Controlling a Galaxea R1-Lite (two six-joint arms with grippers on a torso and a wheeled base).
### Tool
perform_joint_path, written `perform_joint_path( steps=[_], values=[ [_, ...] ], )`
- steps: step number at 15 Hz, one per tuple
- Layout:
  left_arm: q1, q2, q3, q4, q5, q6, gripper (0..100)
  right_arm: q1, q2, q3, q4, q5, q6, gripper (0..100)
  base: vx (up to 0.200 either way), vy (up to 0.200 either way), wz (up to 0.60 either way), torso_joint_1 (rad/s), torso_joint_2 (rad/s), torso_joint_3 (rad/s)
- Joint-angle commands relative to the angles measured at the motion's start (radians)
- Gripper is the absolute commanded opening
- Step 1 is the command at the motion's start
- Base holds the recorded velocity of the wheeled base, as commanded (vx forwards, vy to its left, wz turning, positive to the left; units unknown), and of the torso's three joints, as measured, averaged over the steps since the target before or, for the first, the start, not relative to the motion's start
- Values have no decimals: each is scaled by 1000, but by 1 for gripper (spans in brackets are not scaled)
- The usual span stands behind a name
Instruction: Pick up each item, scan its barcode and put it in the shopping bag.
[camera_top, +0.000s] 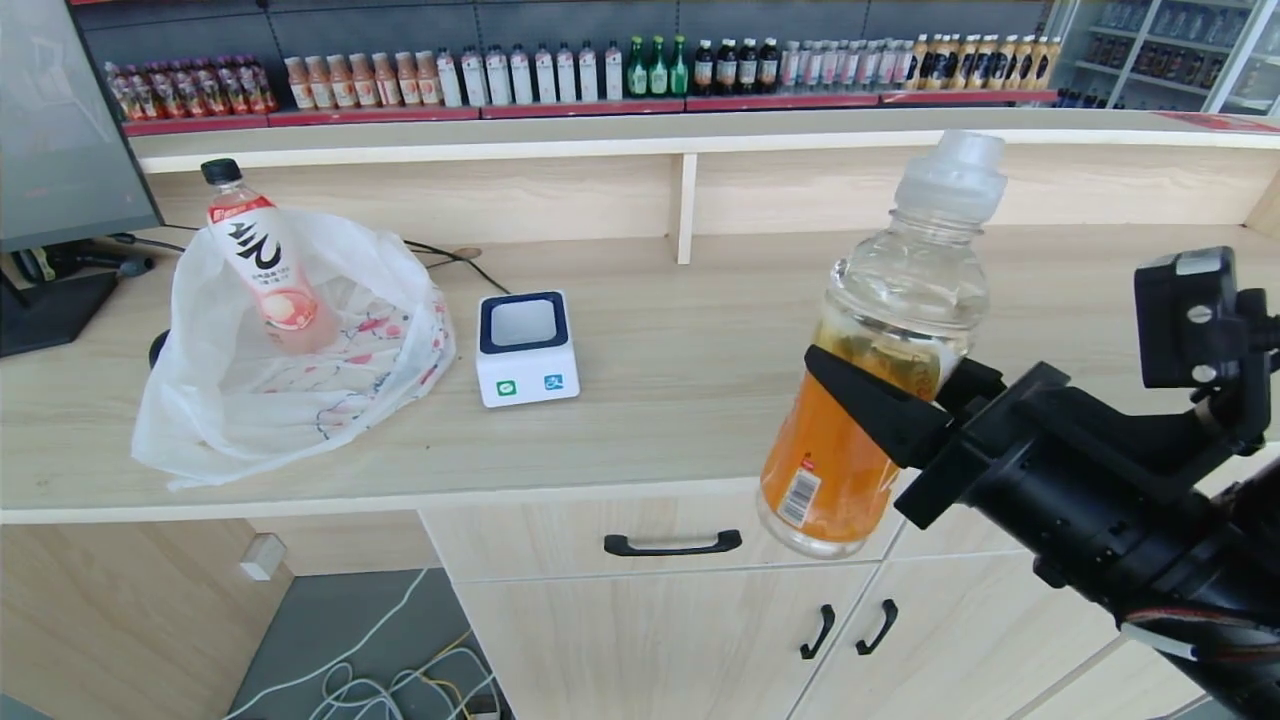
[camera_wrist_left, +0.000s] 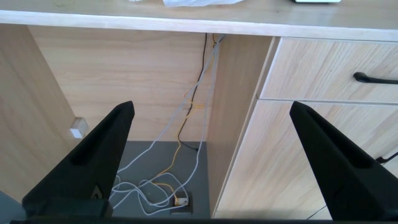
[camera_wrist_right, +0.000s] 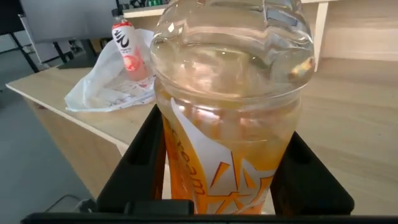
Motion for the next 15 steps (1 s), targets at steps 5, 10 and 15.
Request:
perform_joint_path(
  steps=[5, 10, 15],
  values=[
    [-1, 0, 0, -1, 1, 0, 100, -160, 186, -96, -214, -8, -56, 0, 0, 0, 0, 0, 0, 0],
    [0, 0, 0, 1, 1, -2, 100, -169, 194, -125, -223, -11, -173, 0, 0, 0, 0, 0, 0, 0],
    [0, 0, 0, -1, 1, -2, 100, -169, 157, -117, -223, -11, -205, 0, 0, 80, 0, 1, 0, 1]
  ],
)
